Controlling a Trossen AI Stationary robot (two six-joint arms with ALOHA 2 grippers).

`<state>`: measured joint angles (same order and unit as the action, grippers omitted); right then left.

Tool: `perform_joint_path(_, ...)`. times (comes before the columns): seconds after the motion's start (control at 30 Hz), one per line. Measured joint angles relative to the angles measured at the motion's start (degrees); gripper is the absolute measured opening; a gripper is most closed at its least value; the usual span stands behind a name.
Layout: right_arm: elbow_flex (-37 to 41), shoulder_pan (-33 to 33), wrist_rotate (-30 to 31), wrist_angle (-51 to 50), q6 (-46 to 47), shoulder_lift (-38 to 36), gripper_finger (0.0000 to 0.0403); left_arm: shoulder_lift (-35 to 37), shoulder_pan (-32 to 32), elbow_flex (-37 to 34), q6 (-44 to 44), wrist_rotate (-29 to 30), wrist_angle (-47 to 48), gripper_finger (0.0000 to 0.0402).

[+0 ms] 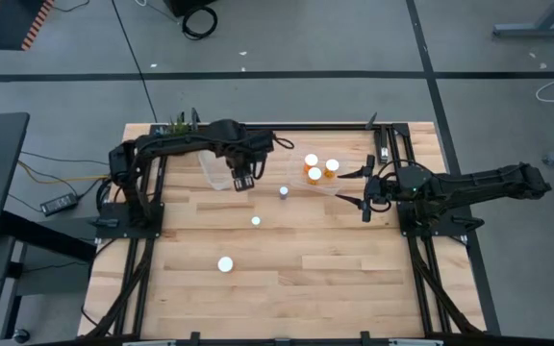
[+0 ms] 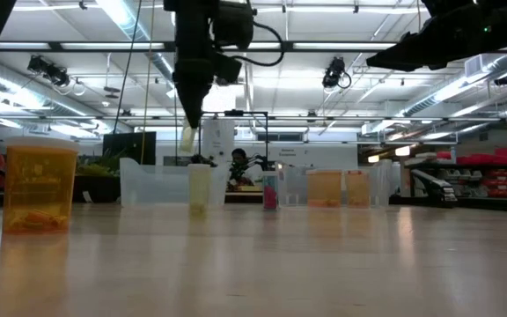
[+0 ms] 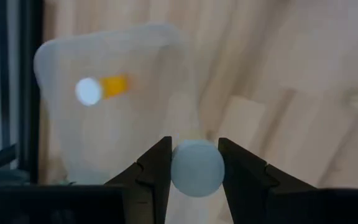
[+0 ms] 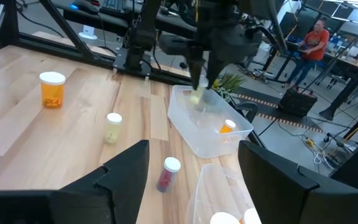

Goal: Pick and place medicine bottles into bin by pill shape (circle, oval)
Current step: Put the yellow pill bottle into the left bin

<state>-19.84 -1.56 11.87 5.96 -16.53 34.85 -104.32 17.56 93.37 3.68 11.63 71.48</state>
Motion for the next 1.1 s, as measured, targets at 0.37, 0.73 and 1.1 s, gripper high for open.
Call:
perform_joint_path(0.37, 0.0, 0.0, -0.01, -0.58, 0.17, 0.0, 0.0254, -0.37, 7.31, -0.06, 1.94, 0.81, -9.33, 0.0135)
perform_joint_path(0.73, 0.0, 0.0, -0.01, -1.42, 0.06, 0.0, 0.0254, -1.79, 9.0, -9.96, 4.44, -5.84, -18.9, 0.0141)
perform_joint_path(1.1, 0.0, 0.0, -0.01, -1.18, 0.03, 0.0, 0.0254, -1.7, 9.93, -16.68, 4.21, -8.85, -27.87, 0.0139)
